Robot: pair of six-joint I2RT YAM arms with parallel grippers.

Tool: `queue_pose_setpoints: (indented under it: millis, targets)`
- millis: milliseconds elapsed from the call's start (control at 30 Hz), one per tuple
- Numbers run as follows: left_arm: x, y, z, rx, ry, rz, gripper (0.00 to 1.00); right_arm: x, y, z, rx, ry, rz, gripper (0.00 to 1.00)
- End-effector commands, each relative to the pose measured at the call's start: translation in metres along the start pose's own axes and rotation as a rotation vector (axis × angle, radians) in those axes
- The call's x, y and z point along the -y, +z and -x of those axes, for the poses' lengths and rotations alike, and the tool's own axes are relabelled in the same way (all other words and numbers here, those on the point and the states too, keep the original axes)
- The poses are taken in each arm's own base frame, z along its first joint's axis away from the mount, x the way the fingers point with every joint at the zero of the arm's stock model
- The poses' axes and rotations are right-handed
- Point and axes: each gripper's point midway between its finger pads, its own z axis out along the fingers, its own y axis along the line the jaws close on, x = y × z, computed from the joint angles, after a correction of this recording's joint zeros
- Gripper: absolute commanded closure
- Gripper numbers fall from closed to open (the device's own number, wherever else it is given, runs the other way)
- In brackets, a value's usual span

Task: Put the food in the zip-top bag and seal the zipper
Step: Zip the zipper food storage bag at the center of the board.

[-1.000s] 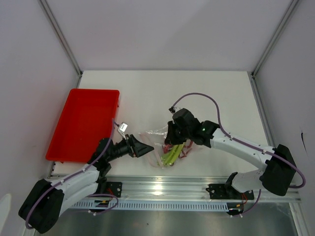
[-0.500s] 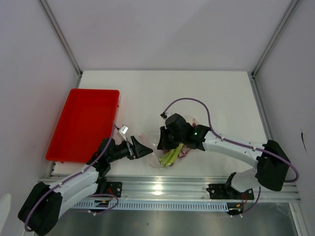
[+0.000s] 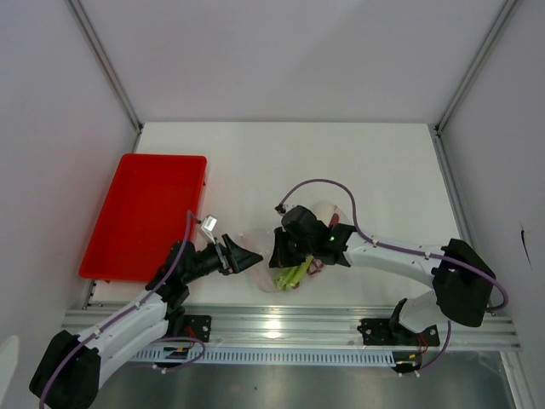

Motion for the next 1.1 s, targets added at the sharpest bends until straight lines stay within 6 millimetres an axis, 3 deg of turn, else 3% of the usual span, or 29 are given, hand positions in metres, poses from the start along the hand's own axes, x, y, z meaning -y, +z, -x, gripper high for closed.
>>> queue_pose_setpoints:
  millis: [0,100,367,633,933,1067]
  targets:
    - [0.005,0.0,0.009,0.035,-0.007,-0.006,0.09,-0.013,0.008,-0.001,0.004,0.0,0.046,1.0]
    - [0.006,0.003,0.01,0.026,-0.017,-0.004,0.1,-0.017,0.012,-0.006,-0.006,-0.006,0.051,1.0]
    - [-0.015,0.005,0.001,0.007,-0.072,0.071,0.1,-0.02,0.008,0.001,0.019,-0.013,0.051,1.0]
    - [-0.012,0.014,0.01,0.02,-0.097,0.071,0.13,-0.016,0.01,-0.004,0.011,-0.007,0.043,1.0]
    - [-0.005,0.023,0.01,0.008,-0.144,0.035,0.32,-0.014,0.014,-0.008,0.001,-0.006,0.039,1.0]
    - [0.001,0.025,0.013,0.008,-0.146,0.013,0.45,-0.012,0.016,-0.013,-0.006,-0.008,0.031,1.0]
